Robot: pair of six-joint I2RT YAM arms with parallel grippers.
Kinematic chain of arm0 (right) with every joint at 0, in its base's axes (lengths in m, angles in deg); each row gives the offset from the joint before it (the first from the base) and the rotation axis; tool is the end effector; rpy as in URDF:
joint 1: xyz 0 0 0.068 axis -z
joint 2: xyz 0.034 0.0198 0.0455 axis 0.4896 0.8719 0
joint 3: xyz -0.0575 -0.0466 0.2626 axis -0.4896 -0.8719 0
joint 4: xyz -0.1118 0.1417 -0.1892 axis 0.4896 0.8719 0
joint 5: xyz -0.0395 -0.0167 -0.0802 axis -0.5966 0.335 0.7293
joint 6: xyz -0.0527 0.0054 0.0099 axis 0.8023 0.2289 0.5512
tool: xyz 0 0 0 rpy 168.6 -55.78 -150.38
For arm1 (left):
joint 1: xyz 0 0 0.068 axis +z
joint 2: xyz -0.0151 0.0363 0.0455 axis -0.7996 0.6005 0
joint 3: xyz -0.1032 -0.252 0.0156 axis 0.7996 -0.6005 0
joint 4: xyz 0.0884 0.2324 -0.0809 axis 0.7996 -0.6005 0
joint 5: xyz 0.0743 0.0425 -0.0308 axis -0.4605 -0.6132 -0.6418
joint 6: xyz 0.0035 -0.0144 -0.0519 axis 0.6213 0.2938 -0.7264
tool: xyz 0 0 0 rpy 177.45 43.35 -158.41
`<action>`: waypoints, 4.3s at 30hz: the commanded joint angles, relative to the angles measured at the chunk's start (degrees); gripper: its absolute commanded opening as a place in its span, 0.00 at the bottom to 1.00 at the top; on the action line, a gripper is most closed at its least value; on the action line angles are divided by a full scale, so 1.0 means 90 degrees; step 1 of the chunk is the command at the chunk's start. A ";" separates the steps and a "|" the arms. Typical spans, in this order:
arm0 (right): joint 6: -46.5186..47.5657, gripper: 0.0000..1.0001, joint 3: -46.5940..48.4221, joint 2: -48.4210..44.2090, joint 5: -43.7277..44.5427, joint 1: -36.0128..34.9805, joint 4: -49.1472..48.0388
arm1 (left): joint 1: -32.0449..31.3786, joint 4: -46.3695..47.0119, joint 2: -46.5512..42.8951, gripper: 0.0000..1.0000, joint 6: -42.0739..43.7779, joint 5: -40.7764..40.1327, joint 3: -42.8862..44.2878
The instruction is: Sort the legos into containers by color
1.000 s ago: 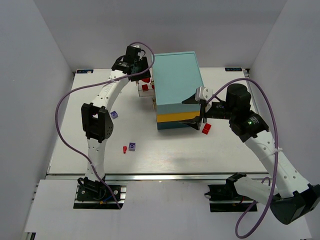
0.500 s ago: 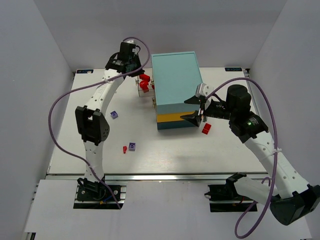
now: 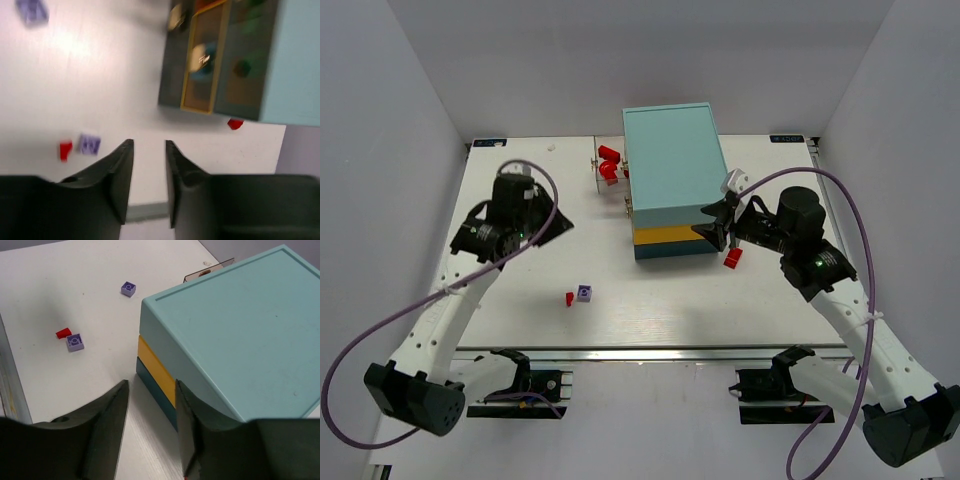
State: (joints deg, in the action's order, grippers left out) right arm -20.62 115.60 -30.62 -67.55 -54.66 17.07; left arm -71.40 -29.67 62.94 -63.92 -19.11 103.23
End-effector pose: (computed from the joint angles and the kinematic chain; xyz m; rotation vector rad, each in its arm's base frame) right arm 0.1820 0.1066 0.3761 -0.9726 1.4178 0.5830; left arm 0.2215 -0.0730 0.3783 -0.4451 2.2725 -0.5275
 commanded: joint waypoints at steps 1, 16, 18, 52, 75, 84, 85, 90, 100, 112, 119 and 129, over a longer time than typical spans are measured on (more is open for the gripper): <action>-0.0012 0.53 0.0018 -0.0089 0.0168 0.0013 -0.0199 | -0.0056 -0.0783 -0.0435 0.45 -0.1062 -0.0041 -0.0990; -0.0568 0.62 -0.0323 -0.0285 0.0950 0.0208 0.1052 | -0.0115 -0.0169 -0.0056 0.63 -0.1112 -0.0070 -0.3326; -0.0626 0.62 -0.0391 -0.0294 0.0950 0.0228 0.0954 | -0.0115 -0.0051 0.0179 0.49 -0.0917 -0.0109 -0.3395; -0.0510 0.62 -0.0362 0.0096 0.0667 0.0599 0.0641 | -0.0115 0.1033 0.2738 0.22 0.0861 -0.0382 -0.3024; -0.0617 0.59 -0.0186 0.0028 0.0784 0.0726 0.0612 | 0.0032 0.1200 0.4835 0.14 0.1105 -0.0617 0.3503; -0.0539 0.61 -0.0177 -0.0168 0.0940 0.0814 0.0729 | 0.0032 0.1101 0.6536 0.44 0.1106 -0.0422 0.5589; -0.0539 0.65 -0.0167 -0.0177 0.0979 0.0843 0.0739 | 0.0032 0.1121 0.6575 0.50 0.1086 -0.0354 0.5618; -0.0821 0.71 -0.0157 -0.0109 0.1417 0.0892 0.0739 | 0.0032 0.1199 0.6479 0.71 0.1057 -0.0197 0.5511; -0.1740 0.50 -0.0294 -0.0294 0.1877 0.1233 0.0690 | 0.0032 0.1579 0.5620 0.64 0.0794 -0.0040 0.5521; -0.2784 0.15 -0.0636 -0.0305 0.2258 0.1673 0.1920 | 0.0032 0.1560 0.3073 0.37 0.0959 -0.1417 0.3405; -0.3399 0.57 -0.0694 0.0592 0.2336 0.1868 0.1940 | 0.0032 0.1240 0.0573 0.68 0.0686 -0.1895 0.0631; -0.4258 0.65 -0.0402 0.2253 0.3222 0.2015 0.1725 | 0.0032 -0.0216 -0.2084 0.71 -0.0681 -0.2579 -0.1402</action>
State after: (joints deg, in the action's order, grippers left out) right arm -54.70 109.96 -12.80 -43.38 -36.82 34.65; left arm -71.31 -26.76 48.95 -64.69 -39.05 93.03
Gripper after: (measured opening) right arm 0.647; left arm 0.705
